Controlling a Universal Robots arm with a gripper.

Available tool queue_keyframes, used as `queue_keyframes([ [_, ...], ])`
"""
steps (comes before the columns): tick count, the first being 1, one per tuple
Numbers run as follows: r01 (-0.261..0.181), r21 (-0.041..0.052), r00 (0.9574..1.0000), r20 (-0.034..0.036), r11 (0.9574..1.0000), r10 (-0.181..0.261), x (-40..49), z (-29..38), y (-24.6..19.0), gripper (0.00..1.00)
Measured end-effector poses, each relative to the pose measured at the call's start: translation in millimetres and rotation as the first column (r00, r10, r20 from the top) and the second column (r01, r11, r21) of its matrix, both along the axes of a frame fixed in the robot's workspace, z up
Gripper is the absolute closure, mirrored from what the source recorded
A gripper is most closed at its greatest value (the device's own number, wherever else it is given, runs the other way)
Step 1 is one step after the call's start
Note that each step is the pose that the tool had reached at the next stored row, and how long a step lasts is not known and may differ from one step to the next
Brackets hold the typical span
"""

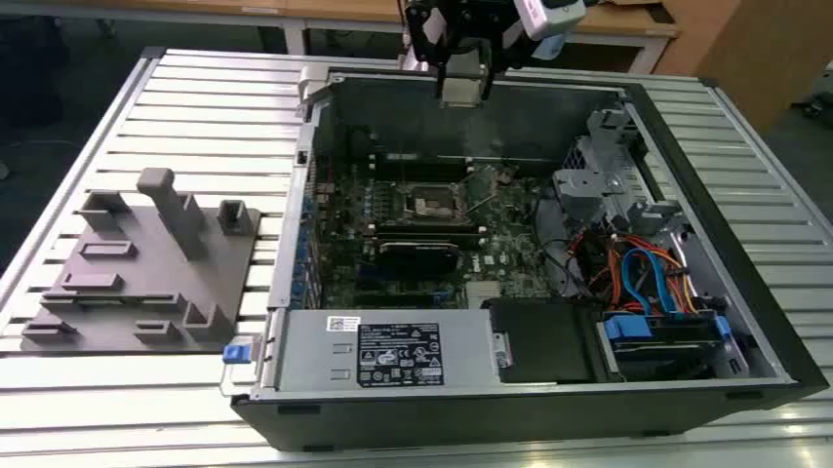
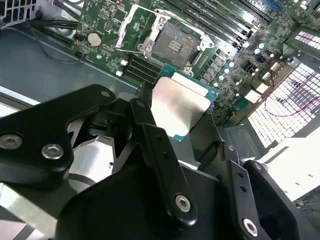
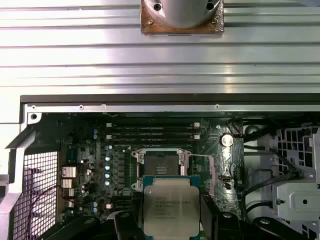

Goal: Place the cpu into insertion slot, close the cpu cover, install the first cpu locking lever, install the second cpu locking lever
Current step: 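Place the cpu into insertion slot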

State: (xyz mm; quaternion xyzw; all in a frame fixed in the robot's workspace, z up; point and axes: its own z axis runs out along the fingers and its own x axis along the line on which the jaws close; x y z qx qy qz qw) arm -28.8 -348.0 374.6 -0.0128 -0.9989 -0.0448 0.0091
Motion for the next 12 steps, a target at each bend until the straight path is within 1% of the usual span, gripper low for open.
queue_keyframes([
  [6, 0.000, 0.0000, 1.0000, 0.0000, 1.0000, 0.000, -0.3, 0.0, 0.0, 0.46],
  [12, 0.000, 0.0001, 1.0000, 0.0001, 1.0000, 0.000, -2.8, 0.0, 0.0, 0.46],
])
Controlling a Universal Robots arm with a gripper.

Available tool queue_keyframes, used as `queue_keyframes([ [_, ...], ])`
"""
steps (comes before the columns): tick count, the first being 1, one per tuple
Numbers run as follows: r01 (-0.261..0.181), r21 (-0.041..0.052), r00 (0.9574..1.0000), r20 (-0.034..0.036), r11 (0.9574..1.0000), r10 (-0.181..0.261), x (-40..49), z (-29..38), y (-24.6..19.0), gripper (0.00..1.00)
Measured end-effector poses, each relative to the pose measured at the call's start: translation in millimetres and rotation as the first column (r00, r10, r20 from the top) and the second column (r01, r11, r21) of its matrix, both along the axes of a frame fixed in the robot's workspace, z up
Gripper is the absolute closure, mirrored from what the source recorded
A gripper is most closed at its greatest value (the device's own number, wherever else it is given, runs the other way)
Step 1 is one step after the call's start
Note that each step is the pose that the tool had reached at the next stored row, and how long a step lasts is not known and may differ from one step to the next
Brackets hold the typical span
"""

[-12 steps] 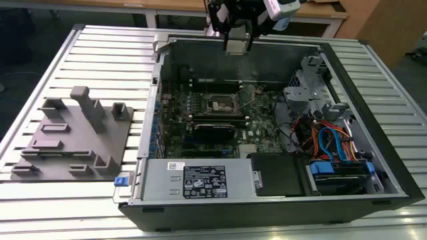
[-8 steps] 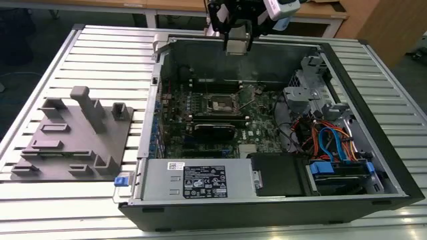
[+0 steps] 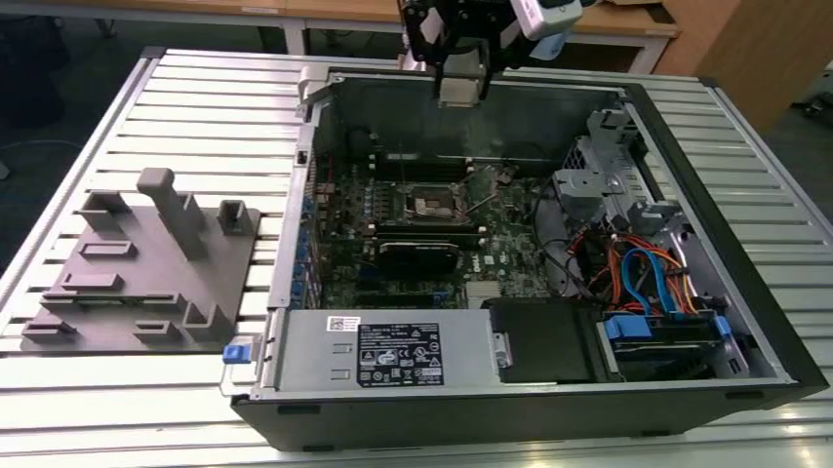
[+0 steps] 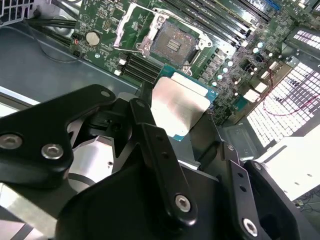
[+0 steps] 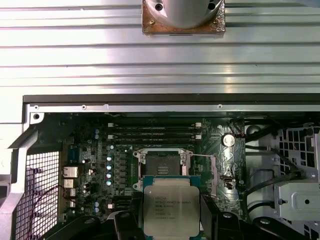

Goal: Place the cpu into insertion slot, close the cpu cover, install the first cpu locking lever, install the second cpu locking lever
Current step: 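Place the cpu into insertion slot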

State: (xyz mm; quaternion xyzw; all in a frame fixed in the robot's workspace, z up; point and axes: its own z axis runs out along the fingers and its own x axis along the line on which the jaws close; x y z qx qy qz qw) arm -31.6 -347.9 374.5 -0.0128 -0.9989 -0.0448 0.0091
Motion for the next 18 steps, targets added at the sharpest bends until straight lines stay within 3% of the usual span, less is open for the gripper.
queue_keyframes([
  [14, 0.001, 0.0000, 1.0000, 0.0000, 1.0000, -0.001, -3.8, -0.1, 0.0, 0.46],
  [18, 0.034, -0.0002, 0.9994, -0.0001, 0.9994, -0.034, -4.3, -0.5, 0.0, 0.46],
])
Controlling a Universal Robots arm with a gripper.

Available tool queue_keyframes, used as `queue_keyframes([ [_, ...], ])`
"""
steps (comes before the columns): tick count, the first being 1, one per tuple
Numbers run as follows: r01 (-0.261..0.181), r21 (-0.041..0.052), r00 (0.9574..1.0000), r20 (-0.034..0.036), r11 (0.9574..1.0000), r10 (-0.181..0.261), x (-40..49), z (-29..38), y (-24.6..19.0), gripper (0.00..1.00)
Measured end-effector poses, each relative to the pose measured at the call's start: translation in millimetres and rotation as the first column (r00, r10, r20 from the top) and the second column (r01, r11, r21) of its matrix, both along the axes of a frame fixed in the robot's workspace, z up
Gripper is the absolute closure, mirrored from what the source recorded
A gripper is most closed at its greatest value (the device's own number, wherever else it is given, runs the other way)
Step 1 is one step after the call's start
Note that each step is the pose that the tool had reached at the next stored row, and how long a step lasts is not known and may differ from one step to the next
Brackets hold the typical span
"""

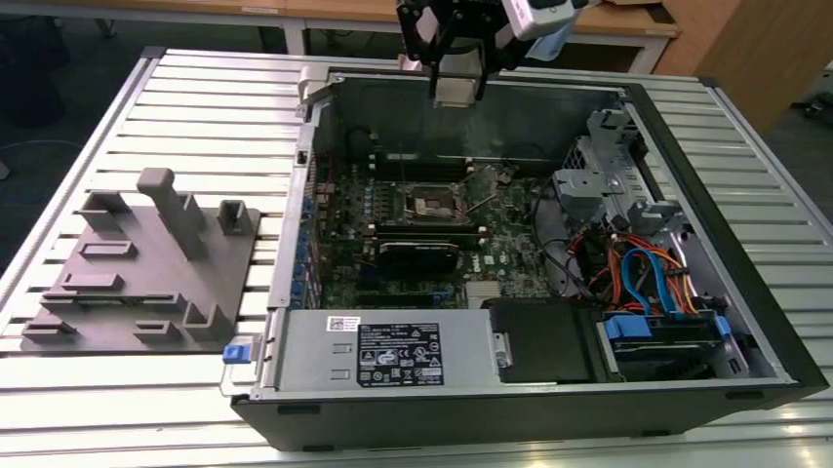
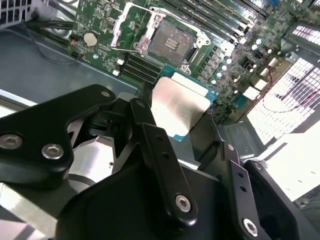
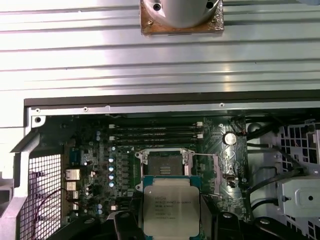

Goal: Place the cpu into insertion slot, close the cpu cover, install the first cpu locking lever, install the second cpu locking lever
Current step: 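Place the cpu into insertion slot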

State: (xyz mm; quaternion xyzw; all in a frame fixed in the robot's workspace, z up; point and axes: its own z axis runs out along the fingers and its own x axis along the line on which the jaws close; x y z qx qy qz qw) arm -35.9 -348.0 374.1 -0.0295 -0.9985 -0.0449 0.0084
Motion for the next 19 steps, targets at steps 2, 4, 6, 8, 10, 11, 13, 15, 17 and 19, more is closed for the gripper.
queue_keyframes([
  [2, 0.028, 0.0001, 0.9996, 0.0001, 0.9996, -0.028, -0.1, -0.3, 0.0, 0.46],
  [4, 0.037, 0.0002, 0.9993, 0.0001, 0.9993, -0.037, -0.1, -0.4, 0.0, 0.46],
  [6, 0.038, 0.0001, 0.9993, 0.0001, 0.9993, -0.038, -0.2, -0.3, 0.0, 0.46],
  [8, 0.038, 0.0002, 0.9993, 0.0001, 0.9993, -0.038, -0.2, -0.4, 0.0, 0.46],
  [10, 0.038, 0.0002, 0.9993, 0.0001, 0.9993, -0.038, -0.2, -0.4, 0.0, 0.46],
  [11, 0.038, 0.0002, 0.9993, 0.0002, 0.9993, -0.038, -0.2, -0.4, 0.0, 0.46],
  [13, 0.039, 0.0002, 0.9992, 0.0001, 0.9992, -0.039, -0.2, -0.3, 0.0, 0.46],
  [15, 0.041, 0.0001, 0.9992, 0.0001, 0.9992, -0.041, -0.2, -0.3, 0.0, 0.46],
  [17, 0.044, 0.0001, 0.9990, 0.0001, 0.9990, -0.044, -0.2, -0.3, 0.0, 0.46],
  [19, 0.049, 0.0002, 0.9988, 0.0001, 0.9988, -0.049, -0.2, -0.4, 0.0, 0.46],
])
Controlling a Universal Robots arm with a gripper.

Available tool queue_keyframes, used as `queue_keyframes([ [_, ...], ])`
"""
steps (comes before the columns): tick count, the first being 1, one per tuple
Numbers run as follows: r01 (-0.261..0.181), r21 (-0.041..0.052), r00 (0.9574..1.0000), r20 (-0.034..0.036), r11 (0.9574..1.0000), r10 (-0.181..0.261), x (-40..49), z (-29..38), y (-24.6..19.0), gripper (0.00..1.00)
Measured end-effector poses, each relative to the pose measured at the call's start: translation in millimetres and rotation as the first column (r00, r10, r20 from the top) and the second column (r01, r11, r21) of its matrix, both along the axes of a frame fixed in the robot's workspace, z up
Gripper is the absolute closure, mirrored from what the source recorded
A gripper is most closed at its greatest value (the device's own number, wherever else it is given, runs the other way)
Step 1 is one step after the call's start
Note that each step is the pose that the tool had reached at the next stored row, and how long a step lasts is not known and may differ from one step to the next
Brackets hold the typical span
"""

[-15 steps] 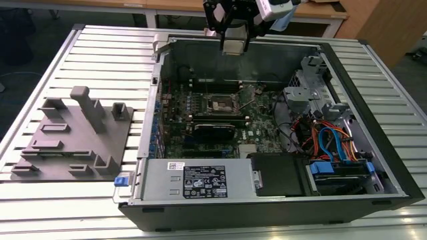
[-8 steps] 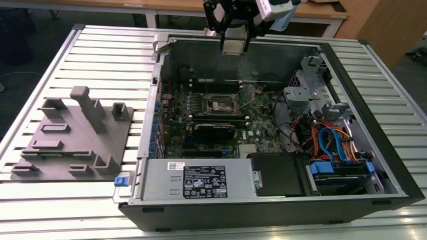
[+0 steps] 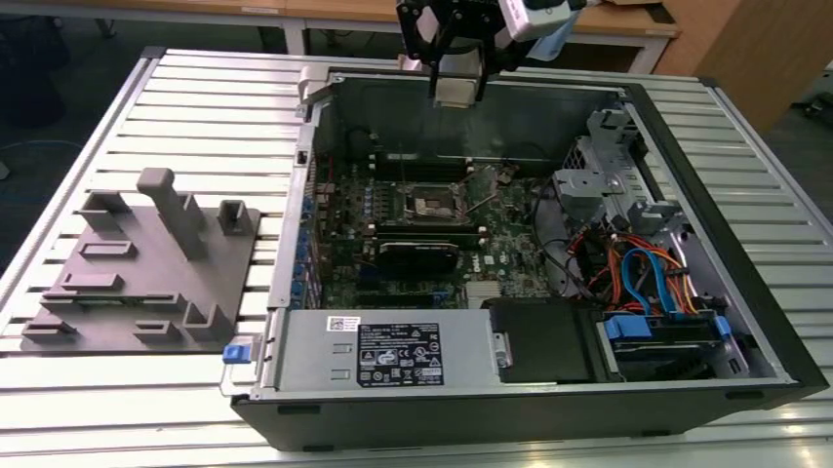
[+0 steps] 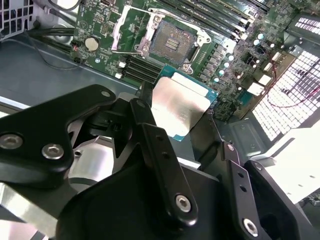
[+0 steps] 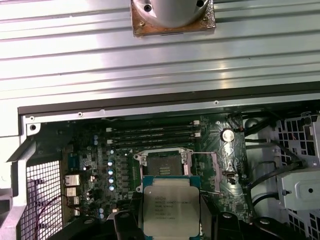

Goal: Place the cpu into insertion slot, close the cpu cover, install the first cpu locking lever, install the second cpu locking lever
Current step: 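Place the cpu into insertion slot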

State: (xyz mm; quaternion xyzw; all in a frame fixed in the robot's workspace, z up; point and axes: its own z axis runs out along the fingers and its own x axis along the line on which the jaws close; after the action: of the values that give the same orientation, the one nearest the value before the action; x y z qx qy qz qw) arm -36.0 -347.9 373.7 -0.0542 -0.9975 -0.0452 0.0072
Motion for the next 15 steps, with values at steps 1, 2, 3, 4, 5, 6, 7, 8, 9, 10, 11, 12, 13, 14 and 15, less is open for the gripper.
queue_keyframes([
  [1, 0.004, 0.0000, 1.0000, 0.0000, 1.0000, -0.004, 0.0, 0.0, 0.0, 0.46],
  [2, 0.008, 0.0000, 1.0000, 0.0000, 1.0000, -0.008, 0.0, 0.0, 0.0, 0.46],
  [3, 0.013, 0.0000, 0.9999, 0.0000, 0.9999, -0.013, 0.0, 0.0, 0.0, 0.46],
  [4, 0.019, 0.0000, 0.9998, 0.0000, 0.9998, -0.019, 0.0, 0.0, 0.0, 0.46],
  [5, 0.026, 0.0000, 0.9997, 0.0000, 0.9997, -0.026, 0.0, -0.1, 0.0, 0.46],
  [6, 0.033, 0.0000, 0.9994, 0.0000, 0.9994, -0.033, 0.0, -0.1, 0.0, 0.46],
  [7, 0.042, 0.0000, 0.9991, 0.0000, 0.9991, -0.042, 0.0, -0.1, 0.0, 0.46],
  [8, 0.050, 0.0000, 0.9988, 0.0000, 0.9988, -0.050, 0.0, -0.1, 0.0, 0.46],
  [9, 0.057, 0.0000, 0.9984, 0.0000, 0.9984, -0.057, 0.0, -0.2, 0.0, 0.46],
  [10, 0.064, 0.0000, 0.9979, 0.0000, 0.9979, -0.064, 0.0, -0.2, 0.0, 0.46],
  [11, 0.069, 0.0000, 0.9976, 0.0000, 0.9976, -0.069, 0.0, -0.2, 0.0, 0.46],
  [12, 0.074, 0.0000, 0.9973, 0.0000, 0.9973, -0.074, 0.0, -0.2, 0.0, 0.46],
  [13, 0.075, -0.0001, 0.9972, 0.0000, 0.9972, -0.075, 0.0, -0.2, 0.0, 0.46],
  [14, 0.075, 0.0000, 0.9972, 0.0000, 0.9972, -0.075, 0.0, -0.2, 0.0, 0.46],
  [15, 0.076, 0.0000, 0.9971, 0.0000, 0.9971, -0.076, 0.0, -0.2, 0.0, 0.46],
])
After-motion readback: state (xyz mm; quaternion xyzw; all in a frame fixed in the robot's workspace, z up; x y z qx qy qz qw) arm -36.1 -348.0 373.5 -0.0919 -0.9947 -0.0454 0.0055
